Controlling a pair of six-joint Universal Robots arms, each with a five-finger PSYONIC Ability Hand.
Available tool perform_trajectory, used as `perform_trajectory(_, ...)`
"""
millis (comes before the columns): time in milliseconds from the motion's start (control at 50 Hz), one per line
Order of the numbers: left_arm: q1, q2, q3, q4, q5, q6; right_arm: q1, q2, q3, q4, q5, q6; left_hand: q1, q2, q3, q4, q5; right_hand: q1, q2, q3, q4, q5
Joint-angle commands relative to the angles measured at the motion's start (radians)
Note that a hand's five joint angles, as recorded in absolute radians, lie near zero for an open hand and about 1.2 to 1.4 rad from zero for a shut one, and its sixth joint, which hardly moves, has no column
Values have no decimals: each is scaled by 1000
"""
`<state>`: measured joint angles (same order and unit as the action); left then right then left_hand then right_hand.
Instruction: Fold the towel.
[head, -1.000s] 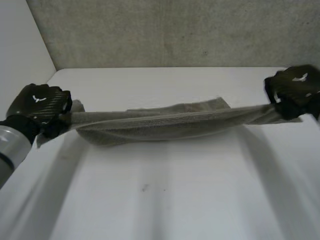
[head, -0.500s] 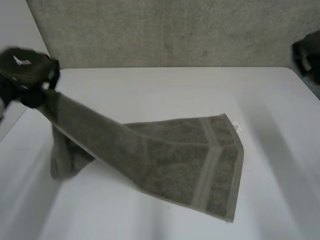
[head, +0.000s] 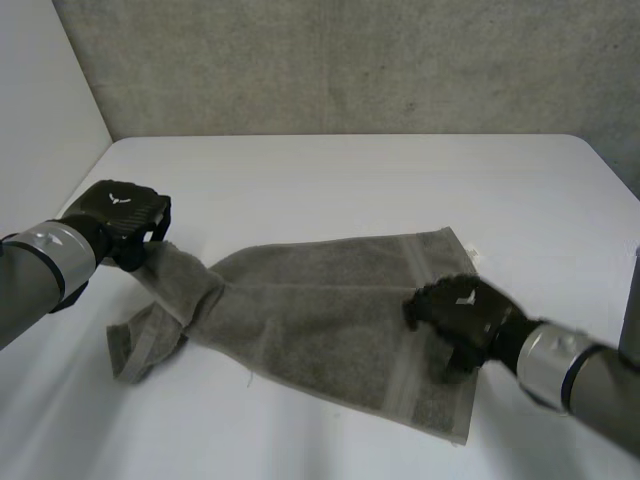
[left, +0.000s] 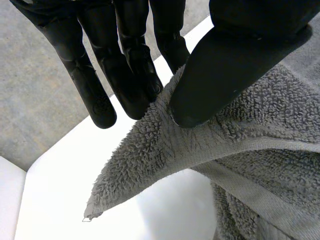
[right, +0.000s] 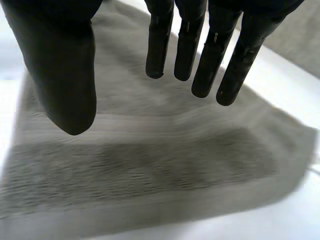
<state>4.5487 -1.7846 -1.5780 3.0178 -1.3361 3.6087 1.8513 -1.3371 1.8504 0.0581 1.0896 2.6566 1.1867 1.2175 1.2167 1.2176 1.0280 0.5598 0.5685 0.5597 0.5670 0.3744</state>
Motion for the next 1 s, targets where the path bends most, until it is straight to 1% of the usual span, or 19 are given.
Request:
perform_trajectory(20, 3, 1, -40, 52, 2, -71, 5, -8, 139, -133, -22, -12, 210, 179, 180, 179, 194, -26, -34, -25, -33, -15)
perform_trajectory(120, 1, 2, -60, 64, 3, -80, -1, -7, 182, -181, -17, -39, 210, 179, 180, 179, 194, -58, -67, -58, -65, -47)
perform_trajectory(260, 1, 2, -85, 98, 3, -80, -4, -7, 217, -187, -19, -66, 210, 179, 180, 179, 194, -114, -122, -114, -121, -103)
perform_trajectory(340, 1, 1, -97, 116, 3, -80, -4, -8, 245, -187, -25, -67, 210, 179, 180, 179, 194, -190, -199, -190, -197, -179)
perform_trajectory(520, 0, 1, -102, 118, 3, -80, -4, -13, 262, -207, -25, -75, 210, 179, 180, 179, 194, -187, -196, -187, -194, -176)
perform_trajectory(680, -2, 2, -108, 118, 3, -80, -6, -10, 273, -239, -23, -118, 210, 179, 180, 179, 194, -117, -125, -117, -124, -106)
perform_trajectory(860, -2, 1, -111, 119, 5, -80, -6, 29, 268, -285, -14, -145, 210, 179, 180, 179, 194, -52, -61, -52, -59, -41)
perform_trajectory(1000, 0, 1, -111, 119, 5, -80, -6, 27, 254, -291, -14, -148, 210, 179, 180, 179, 194, 83, 74, 83, 76, 94)
